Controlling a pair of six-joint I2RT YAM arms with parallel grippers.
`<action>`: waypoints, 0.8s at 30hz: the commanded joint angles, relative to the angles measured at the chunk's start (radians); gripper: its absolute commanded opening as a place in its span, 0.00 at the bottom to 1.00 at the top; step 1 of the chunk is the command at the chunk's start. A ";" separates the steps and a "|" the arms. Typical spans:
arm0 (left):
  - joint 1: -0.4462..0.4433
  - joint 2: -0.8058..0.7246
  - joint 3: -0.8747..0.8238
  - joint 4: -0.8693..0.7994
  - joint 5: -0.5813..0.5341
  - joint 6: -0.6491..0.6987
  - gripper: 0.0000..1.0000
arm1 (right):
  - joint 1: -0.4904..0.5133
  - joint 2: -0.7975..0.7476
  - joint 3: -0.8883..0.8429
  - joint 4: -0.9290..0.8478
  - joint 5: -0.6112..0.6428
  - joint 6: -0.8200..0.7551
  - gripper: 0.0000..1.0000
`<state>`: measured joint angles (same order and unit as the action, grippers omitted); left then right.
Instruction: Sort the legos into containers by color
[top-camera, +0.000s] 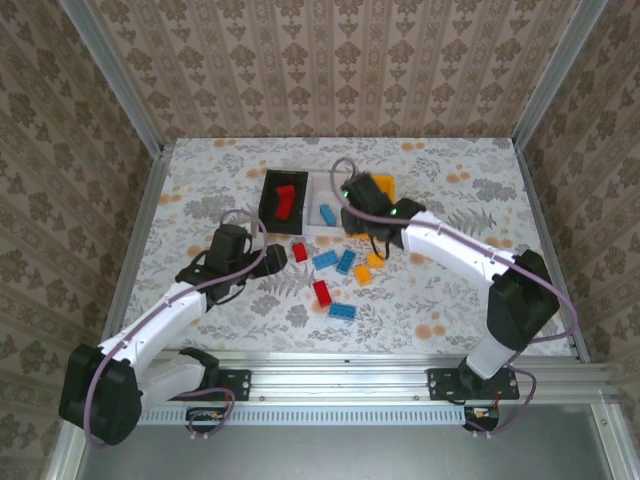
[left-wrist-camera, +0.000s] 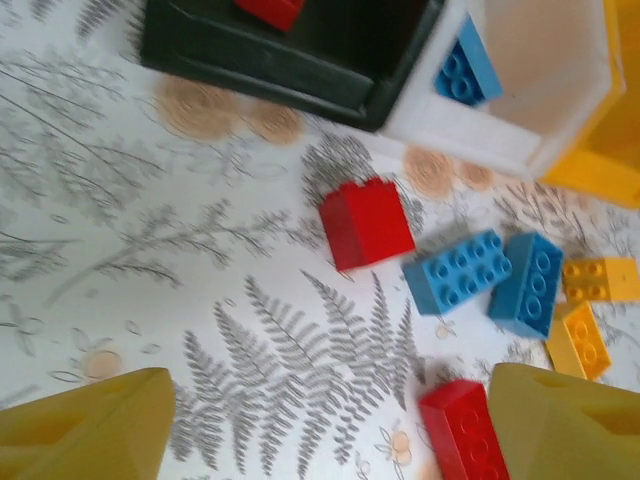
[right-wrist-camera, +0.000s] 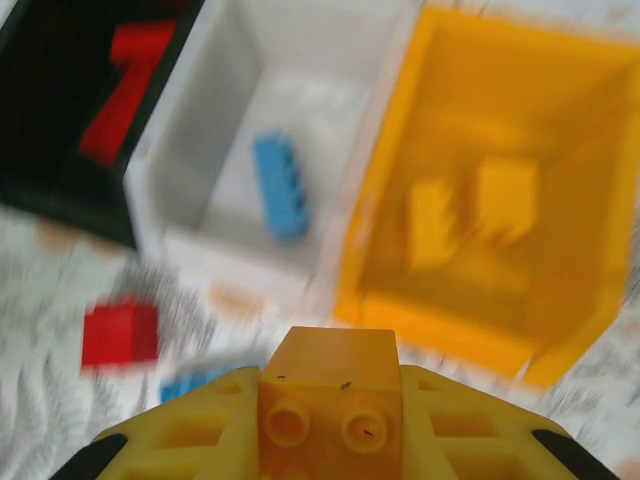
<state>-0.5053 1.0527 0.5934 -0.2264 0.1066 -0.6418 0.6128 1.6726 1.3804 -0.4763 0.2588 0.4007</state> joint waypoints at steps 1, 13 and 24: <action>-0.054 -0.027 -0.028 0.076 -0.007 -0.076 0.89 | -0.079 0.139 0.123 -0.030 -0.016 -0.078 0.22; -0.180 0.076 -0.007 0.122 -0.041 -0.114 1.00 | -0.172 0.397 0.362 -0.117 -0.056 -0.092 0.34; -0.330 0.270 0.125 0.027 -0.215 -0.295 0.92 | -0.161 0.262 0.280 -0.116 -0.074 -0.096 0.54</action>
<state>-0.8047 1.3006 0.6506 -0.1360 -0.0055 -0.8501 0.4438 2.0319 1.6878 -0.5686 0.1951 0.3126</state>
